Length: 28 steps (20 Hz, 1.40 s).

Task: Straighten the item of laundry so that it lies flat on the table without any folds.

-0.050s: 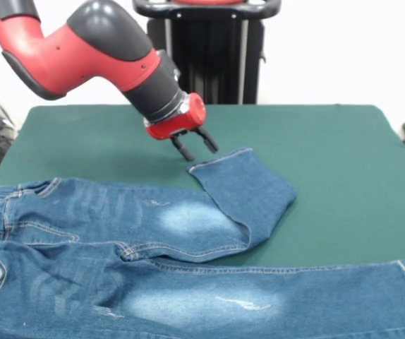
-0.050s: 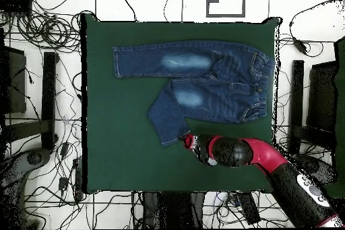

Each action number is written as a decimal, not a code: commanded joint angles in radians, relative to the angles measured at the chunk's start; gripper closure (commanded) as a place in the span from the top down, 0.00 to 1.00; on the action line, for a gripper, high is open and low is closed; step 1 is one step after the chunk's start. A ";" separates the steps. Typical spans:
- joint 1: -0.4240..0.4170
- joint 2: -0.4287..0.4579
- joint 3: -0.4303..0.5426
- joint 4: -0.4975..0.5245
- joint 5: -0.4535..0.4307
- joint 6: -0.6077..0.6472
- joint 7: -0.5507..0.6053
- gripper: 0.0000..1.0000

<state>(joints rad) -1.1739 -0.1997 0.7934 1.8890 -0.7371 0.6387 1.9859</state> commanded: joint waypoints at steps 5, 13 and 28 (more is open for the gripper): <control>0.123 0.044 -0.168 -0.159 -0.139 -0.236 0.086 1.00; 0.180 0.018 -0.185 -0.163 -0.077 -0.269 0.138 1.00; 0.291 -0.063 -0.280 -0.116 0.038 -0.379 0.233 1.00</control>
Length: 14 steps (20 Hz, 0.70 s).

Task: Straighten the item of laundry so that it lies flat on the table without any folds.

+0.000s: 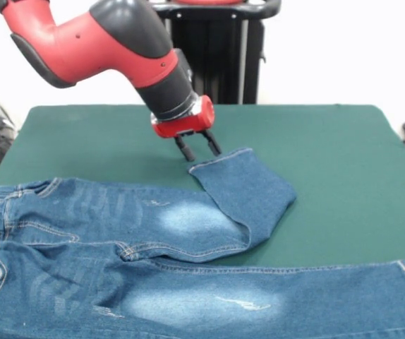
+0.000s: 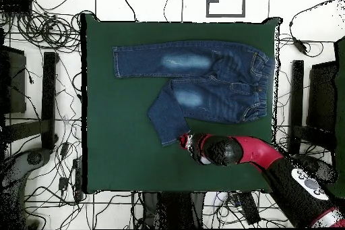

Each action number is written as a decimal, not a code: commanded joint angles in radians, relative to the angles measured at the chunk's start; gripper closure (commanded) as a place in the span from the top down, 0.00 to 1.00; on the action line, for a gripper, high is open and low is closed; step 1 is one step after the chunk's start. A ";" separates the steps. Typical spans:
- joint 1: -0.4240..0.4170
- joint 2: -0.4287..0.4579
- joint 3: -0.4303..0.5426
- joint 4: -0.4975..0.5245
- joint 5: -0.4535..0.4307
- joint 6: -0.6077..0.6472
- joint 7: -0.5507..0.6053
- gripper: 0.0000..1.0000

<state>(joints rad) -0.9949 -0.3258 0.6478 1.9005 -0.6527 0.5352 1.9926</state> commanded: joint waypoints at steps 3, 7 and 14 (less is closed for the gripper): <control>0.140 0.048 -0.158 -0.124 -0.008 -0.300 0.246 1.00; 0.164 0.020 -0.164 -0.114 0.058 -0.298 0.241 1.00; 0.212 -0.049 -0.198 -0.076 0.169 -0.340 0.288 1.00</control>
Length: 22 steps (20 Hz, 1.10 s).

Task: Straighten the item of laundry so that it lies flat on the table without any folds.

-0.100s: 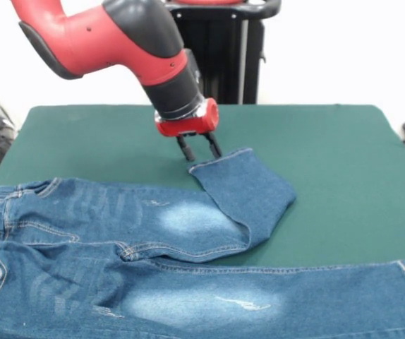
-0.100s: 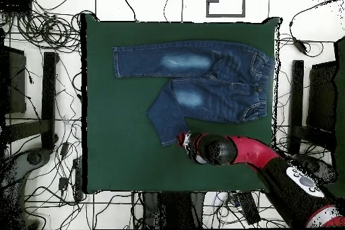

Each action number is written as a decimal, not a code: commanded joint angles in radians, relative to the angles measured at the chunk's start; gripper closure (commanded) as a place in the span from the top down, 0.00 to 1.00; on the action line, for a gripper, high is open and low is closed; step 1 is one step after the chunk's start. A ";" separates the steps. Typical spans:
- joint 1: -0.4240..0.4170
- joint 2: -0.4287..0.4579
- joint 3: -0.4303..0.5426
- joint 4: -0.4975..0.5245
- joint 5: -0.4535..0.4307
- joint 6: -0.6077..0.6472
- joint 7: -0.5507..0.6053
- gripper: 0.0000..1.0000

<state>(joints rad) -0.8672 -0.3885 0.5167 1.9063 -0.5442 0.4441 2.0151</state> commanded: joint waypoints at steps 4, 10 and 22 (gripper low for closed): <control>0.096 0.003 -0.080 -0.066 0.101 -0.271 0.255 1.00; 0.119 -0.030 -0.093 -0.038 0.157 -0.294 0.270 1.00; 0.179 -0.035 -0.177 -0.014 0.216 -0.416 0.279 1.00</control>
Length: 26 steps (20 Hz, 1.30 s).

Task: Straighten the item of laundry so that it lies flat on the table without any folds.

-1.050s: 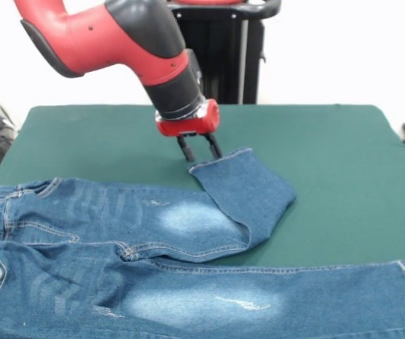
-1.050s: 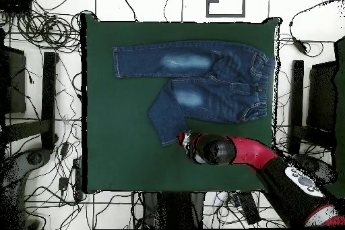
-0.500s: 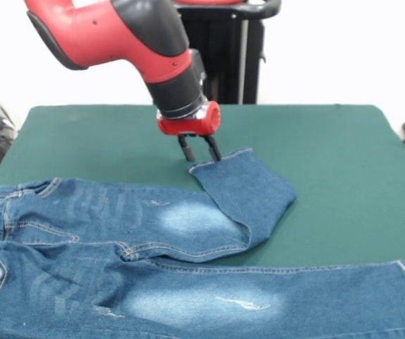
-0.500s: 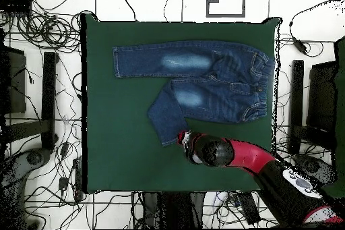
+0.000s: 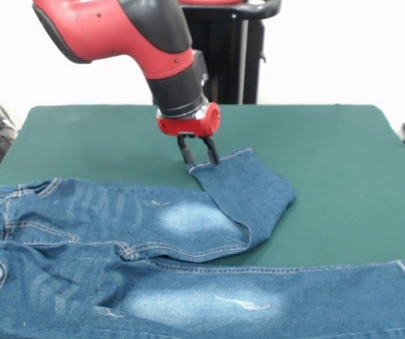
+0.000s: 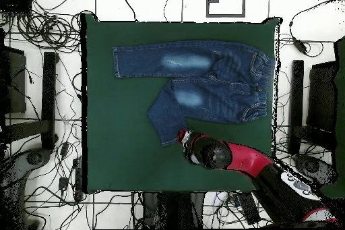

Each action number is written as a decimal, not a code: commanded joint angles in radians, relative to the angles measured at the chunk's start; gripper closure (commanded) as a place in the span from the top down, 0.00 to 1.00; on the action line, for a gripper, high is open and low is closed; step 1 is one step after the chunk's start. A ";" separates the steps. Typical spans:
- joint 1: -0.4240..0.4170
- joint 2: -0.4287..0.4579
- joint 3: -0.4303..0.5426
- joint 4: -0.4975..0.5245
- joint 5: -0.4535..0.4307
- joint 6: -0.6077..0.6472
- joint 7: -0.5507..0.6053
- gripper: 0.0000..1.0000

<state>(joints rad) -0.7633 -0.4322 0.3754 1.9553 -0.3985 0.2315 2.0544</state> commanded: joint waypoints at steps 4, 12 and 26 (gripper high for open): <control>0.147 0.002 -0.116 -0.062 0.107 -0.293 0.282 1.00; 0.346 0.000 -0.323 -0.071 0.262 -0.376 0.333 1.00; 0.451 0.023 -0.421 -0.058 0.394 -0.453 0.333 0.00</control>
<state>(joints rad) -0.3657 -0.4702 -0.0109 1.9695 -0.1153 -0.1350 2.1535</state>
